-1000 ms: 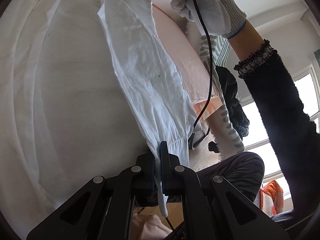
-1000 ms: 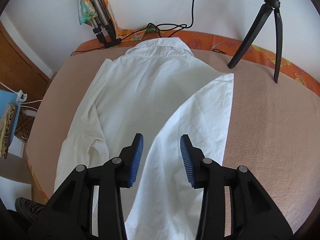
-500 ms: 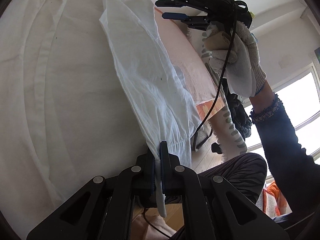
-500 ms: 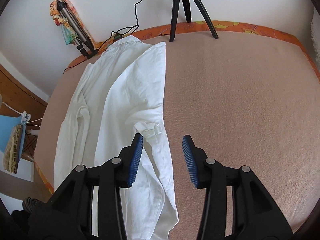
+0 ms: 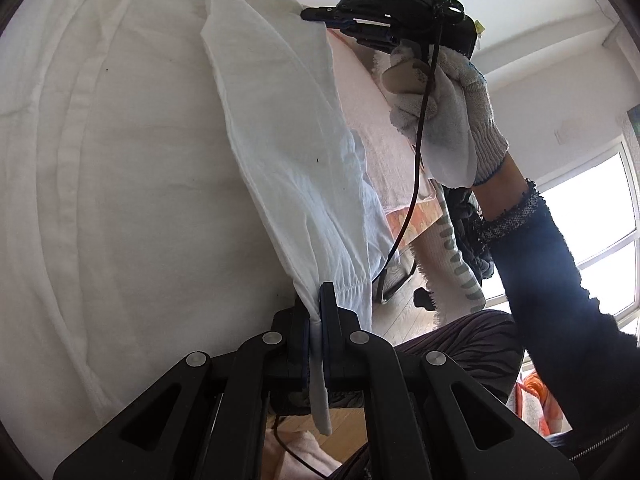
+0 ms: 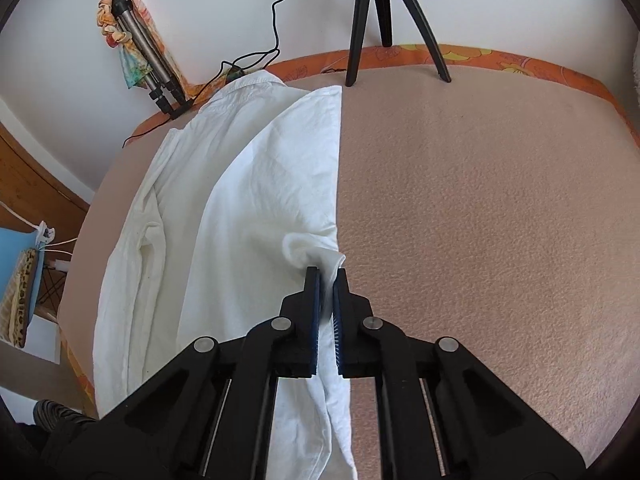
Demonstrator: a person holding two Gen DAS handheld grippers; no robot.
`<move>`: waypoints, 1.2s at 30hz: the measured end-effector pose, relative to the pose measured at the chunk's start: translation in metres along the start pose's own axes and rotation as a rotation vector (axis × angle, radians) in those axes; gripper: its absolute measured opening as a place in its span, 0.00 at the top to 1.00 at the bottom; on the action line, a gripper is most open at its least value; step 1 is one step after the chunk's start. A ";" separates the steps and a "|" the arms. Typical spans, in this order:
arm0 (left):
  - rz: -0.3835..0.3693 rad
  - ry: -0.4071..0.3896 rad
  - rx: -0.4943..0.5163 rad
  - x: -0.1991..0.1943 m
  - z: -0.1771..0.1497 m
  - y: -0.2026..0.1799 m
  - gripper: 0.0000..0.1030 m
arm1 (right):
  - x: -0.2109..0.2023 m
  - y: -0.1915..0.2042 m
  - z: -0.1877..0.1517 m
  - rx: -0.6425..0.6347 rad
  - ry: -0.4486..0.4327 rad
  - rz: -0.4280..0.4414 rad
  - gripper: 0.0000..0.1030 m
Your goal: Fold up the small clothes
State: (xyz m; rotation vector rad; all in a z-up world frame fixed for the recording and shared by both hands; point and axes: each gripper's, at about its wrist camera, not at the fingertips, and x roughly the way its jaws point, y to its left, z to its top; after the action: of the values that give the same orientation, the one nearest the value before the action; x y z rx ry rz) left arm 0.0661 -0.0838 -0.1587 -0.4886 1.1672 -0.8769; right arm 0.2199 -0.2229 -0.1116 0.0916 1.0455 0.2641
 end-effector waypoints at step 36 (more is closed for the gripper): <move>-0.044 -0.001 0.009 -0.009 -0.022 -0.004 0.95 | -0.055 0.018 -0.182 0.065 0.216 0.116 0.73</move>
State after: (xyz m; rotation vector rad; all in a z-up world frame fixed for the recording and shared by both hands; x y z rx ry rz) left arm 0.0426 -0.0765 -0.1583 -0.5095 1.1545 -0.9195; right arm 0.0333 -0.2293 -0.1532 0.1858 1.2661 0.3504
